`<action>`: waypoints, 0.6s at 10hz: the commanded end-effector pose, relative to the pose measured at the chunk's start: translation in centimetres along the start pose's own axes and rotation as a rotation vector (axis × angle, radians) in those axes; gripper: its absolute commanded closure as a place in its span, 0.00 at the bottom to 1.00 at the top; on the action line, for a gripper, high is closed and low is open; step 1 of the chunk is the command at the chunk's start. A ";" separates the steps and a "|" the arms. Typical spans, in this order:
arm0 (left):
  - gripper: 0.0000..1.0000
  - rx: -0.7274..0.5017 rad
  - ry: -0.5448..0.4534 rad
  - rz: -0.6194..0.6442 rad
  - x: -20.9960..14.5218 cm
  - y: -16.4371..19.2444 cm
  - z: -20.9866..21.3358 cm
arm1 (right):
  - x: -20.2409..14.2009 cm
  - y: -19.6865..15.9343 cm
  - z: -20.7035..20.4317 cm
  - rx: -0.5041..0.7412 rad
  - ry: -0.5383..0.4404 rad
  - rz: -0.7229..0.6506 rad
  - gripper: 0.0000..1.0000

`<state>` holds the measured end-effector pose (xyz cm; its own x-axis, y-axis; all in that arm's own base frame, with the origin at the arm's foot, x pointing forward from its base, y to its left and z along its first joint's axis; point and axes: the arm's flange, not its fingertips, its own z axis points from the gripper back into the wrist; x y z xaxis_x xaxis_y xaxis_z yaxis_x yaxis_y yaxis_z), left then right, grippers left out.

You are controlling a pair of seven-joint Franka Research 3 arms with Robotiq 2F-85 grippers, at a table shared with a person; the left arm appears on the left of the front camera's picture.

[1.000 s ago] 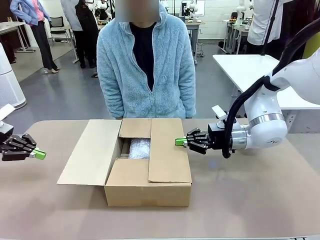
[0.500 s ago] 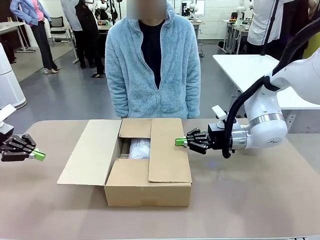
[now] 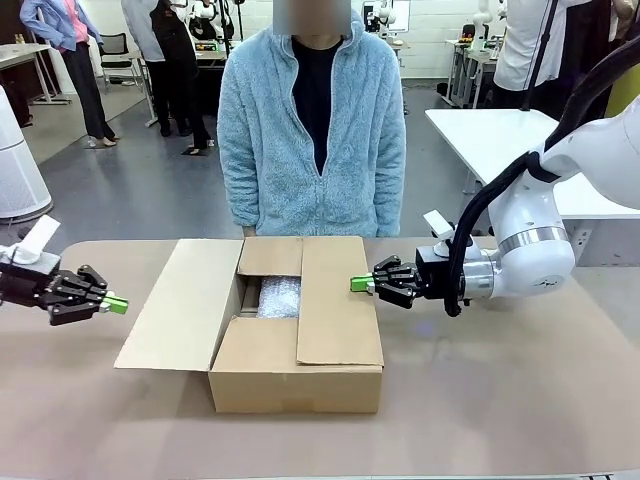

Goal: Wrap the clocks to prevent damage.
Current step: Push the left (or right) flap of the Package Box to close it.

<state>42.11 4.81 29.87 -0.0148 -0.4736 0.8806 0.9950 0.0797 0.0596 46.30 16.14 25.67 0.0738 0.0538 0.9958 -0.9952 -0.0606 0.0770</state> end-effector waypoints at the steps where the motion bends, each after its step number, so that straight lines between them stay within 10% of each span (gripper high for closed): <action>1: 1.00 0.053 0.017 -0.074 -0.8 -0.2 -2.5 | -0.5 0.2 -0.2 -0.015 -0.006 0.002 0.99; 6: 1.00 -0.012 -0.231 0.042 -1.5 0.9 -5.0 | -0.5 0.2 -0.2 -0.015 -0.006 0.002 0.99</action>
<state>42.78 0.87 26.82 0.0240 -0.3454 0.9382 0.9966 0.0825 0.0048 46.30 16.14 25.67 0.0738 0.0538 0.9958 -0.9952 -0.0605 0.0770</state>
